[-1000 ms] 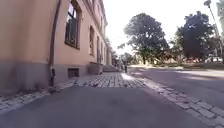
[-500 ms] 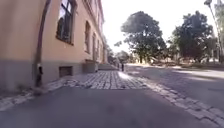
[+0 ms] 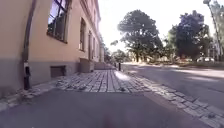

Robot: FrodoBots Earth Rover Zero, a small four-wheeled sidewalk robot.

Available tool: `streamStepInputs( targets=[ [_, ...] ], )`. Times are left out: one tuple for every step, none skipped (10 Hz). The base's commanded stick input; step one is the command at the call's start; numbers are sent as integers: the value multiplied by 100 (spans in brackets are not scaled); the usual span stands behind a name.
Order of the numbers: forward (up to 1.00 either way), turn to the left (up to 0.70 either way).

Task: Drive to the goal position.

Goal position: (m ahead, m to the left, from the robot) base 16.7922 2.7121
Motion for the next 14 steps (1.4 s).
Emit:
streamStepInputs(
  targets=[
    [70, -14],
    [70, -14],
    [70, -14],
    [70, -14],
    [70, -14],
    [70, -14],
    [70, -14],
    [70, -14],
    [70, -14],
    [70, -14],
    [70, -14],
    [70, -14],
    [70, -14],
    [70, -14]
  ],
)
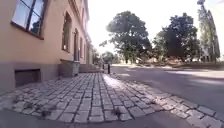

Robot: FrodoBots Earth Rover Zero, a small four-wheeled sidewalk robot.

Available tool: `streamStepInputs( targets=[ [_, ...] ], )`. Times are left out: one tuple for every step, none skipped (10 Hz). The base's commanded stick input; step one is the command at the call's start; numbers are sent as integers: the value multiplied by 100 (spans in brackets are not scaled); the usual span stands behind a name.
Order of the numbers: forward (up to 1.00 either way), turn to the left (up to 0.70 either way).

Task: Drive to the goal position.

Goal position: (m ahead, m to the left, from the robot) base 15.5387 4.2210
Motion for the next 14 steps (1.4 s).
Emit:
streamStepInputs(
  targets=[
    [70, -14],
    [70, -14],
    [70, -14],
    [70, -14],
    [70, -14],
    [70, -14],
    [70, -14],
    [70, -14],
    [70, -14],
    [70, -14],
    [70, -14],
    [70, -14],
    [70, -14],
    [70, -14]
  ],
)
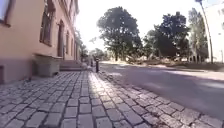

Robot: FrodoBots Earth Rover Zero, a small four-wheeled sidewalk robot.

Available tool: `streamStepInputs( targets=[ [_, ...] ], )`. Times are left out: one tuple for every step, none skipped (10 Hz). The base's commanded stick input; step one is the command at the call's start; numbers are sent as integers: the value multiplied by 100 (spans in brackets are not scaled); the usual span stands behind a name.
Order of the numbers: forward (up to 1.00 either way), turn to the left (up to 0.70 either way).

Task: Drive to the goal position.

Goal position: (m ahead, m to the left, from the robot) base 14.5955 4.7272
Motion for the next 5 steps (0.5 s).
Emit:
streamStepInputs(
  targets=[
    [70, -14],
    [70, -14],
    [70, -14],
    [70, -14],
    [70, -14]
  ],
)
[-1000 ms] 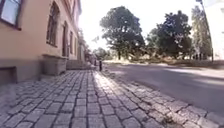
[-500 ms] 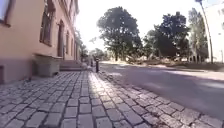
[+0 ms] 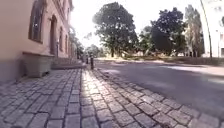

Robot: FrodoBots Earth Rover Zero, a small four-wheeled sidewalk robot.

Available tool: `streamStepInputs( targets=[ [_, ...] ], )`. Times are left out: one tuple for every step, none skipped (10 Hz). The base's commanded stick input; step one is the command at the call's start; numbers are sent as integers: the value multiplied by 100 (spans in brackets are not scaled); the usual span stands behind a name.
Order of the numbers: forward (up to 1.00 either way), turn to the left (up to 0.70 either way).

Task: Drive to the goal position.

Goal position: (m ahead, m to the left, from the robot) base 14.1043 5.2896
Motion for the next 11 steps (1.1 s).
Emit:
streamStepInputs(
  targets=[
    [70, -14],
    [70, -14],
    [70, -14],
    [70, -14],
    [70, -14],
    [70, -14],
    [70, -14],
    [70, -14],
    [70, -14],
    [70, -14],
    [70, -14]
  ],
)
